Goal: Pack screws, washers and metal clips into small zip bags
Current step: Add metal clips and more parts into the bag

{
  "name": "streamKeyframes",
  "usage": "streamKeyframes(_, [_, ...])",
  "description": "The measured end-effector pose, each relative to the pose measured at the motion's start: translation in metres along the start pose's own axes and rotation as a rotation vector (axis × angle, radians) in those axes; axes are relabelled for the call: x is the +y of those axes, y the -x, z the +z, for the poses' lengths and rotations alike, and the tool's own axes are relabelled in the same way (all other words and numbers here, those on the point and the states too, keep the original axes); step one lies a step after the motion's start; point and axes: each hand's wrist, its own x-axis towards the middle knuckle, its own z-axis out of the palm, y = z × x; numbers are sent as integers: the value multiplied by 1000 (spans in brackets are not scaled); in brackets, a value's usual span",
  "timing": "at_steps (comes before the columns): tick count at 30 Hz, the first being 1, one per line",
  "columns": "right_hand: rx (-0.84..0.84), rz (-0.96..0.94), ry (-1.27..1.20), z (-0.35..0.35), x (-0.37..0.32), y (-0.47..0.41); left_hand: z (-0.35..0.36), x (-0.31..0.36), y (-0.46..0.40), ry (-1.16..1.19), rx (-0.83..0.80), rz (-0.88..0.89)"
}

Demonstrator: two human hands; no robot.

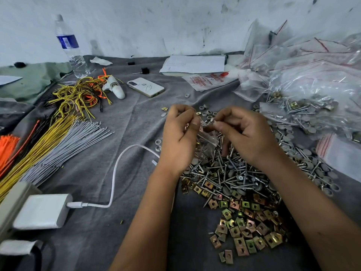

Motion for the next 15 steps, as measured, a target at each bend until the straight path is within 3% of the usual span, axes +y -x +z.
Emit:
streamKeyframes(3, [145,27,-6,-3,2,-2,-2,3,-2,19,127,-13])
streamKeyframes(6, [165,54,388,-4,7,-3,-8,5,-4,132,370,-42])
streamKeyframes(8, [70,43,632,-2,9,-3,-14,3,-5,246,528,-104])
streamKeyframes(11, [-145,-57,652,9,5,-7,-23,1,-8,355,712,-159])
streamKeyframes(15, [-390,-164,703,30,2,-11,-25,2,-11,437,761,-177])
